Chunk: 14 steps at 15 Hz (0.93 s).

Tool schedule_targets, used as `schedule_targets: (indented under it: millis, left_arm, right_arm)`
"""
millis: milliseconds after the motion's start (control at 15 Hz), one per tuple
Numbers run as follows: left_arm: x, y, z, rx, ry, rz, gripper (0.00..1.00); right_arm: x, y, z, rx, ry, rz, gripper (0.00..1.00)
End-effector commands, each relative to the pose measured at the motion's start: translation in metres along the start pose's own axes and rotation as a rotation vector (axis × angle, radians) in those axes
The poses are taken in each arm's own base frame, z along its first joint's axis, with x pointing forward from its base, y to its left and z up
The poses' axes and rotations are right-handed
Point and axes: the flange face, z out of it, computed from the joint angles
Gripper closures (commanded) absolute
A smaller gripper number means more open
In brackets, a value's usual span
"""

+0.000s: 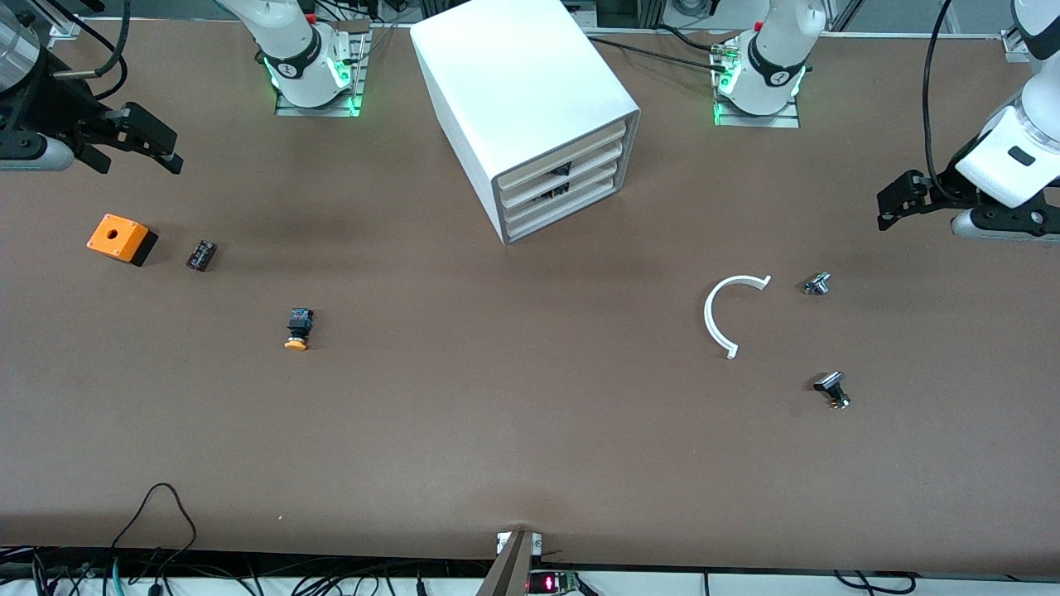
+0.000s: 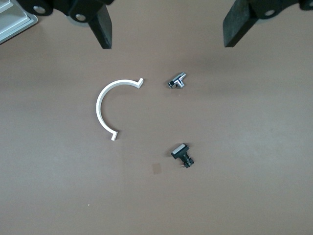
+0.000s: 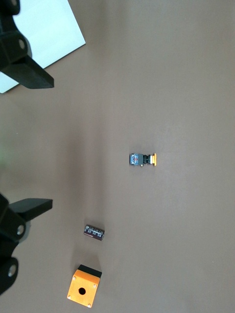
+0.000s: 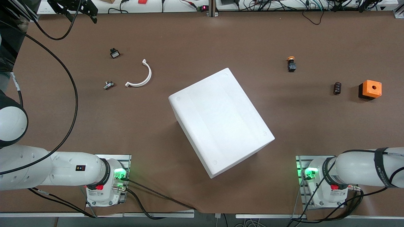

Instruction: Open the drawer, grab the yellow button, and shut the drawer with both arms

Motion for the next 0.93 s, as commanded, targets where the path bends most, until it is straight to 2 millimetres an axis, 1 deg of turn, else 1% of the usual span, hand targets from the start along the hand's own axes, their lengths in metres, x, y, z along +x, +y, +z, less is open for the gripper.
schedule_targets:
  millis: [0, 67, 267, 333, 867]
  left_arm:
    - [-0.0042, -0.0009, -0.001, -0.015, -0.015, 0.003, 0.0]
    - [-0.0054, -0.0002, -0.0056, -0.015, -0.024, 0.003, 0.0]
    - [-0.0084, -0.0003, -0.0091, -0.016, -0.047, 0.005, 0.0]
    - [-0.0085, 0.0022, -0.0091, -0.015, -0.049, 0.006, 0.0]
    - [-0.0084, 0.0014, -0.0098, -0.015, -0.047, 0.003, 0.0]
  right_arm:
    - [-0.0021, 0.0035, -0.0081, -0.015, 0.001, -0.012, 0.01]
    - [-0.0021, 0.0035, -0.0081, -0.015, 0.001, -0.012, 0.01]
    - [-0.0021, 0.0035, -0.0081, -0.015, 0.001, -0.01, 0.01]
    - [-0.0023, 0.0036, -0.008, -0.015, -0.001, -0.009, 0.01]
    - [-0.0027, 0.0028, -0.0084, -0.054, 0.002, -0.018, 0.01]
